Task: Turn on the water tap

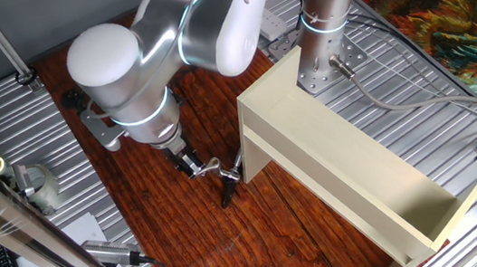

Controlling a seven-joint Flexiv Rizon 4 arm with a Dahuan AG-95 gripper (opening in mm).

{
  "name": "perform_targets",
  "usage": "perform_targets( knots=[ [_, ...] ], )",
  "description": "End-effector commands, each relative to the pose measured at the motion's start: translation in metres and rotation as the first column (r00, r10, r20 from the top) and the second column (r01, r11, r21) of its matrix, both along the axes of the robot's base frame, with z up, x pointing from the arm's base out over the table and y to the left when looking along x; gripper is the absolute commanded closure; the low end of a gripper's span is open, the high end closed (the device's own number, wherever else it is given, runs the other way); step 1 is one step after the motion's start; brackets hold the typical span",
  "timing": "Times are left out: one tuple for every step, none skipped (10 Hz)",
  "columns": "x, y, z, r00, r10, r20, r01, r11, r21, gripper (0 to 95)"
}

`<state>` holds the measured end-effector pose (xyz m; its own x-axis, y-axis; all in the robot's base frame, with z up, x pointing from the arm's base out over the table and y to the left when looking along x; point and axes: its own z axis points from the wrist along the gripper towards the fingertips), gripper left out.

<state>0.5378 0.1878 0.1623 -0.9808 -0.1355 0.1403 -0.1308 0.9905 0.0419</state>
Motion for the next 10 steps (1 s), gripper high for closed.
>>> perform_targets(
  knots=[
    [0.0003,0.0024,-0.0005,1.0,0.002,-0.003,-0.002,1.0,0.0,95.0],
    [0.0,0.0042,-0.0007,1.0,0.0,-0.002,0.0,1.0,0.0,95.0],
    [-0.0001,0.0049,-0.001,1.0,0.001,-0.002,-0.001,1.0,-0.001,95.0],
    [-0.0002,0.0051,-0.0011,1.0,0.002,-0.002,-0.002,1.0,-0.001,95.0],
    [-0.0003,0.0055,-0.0011,1.0,0.003,-0.001,-0.003,1.0,0.0,95.0],
    [-0.0004,0.006,-0.0013,1.0,0.003,-0.001,-0.003,1.0,0.0,95.0],
    [-0.0005,0.0064,-0.0014,1.0,0.004,-0.001,-0.004,1.0,0.0,95.0],
    [-0.0006,0.0072,-0.0016,1.0,0.004,-0.001,-0.004,1.0,0.0,95.0],
    [-0.0008,0.0078,-0.0016,1.0,0.005,-0.001,-0.005,1.0,0.001,95.0],
    [-0.0009,0.0084,-0.0014,1.0,0.006,-0.001,-0.006,1.0,0.001,95.0]
  ],
)
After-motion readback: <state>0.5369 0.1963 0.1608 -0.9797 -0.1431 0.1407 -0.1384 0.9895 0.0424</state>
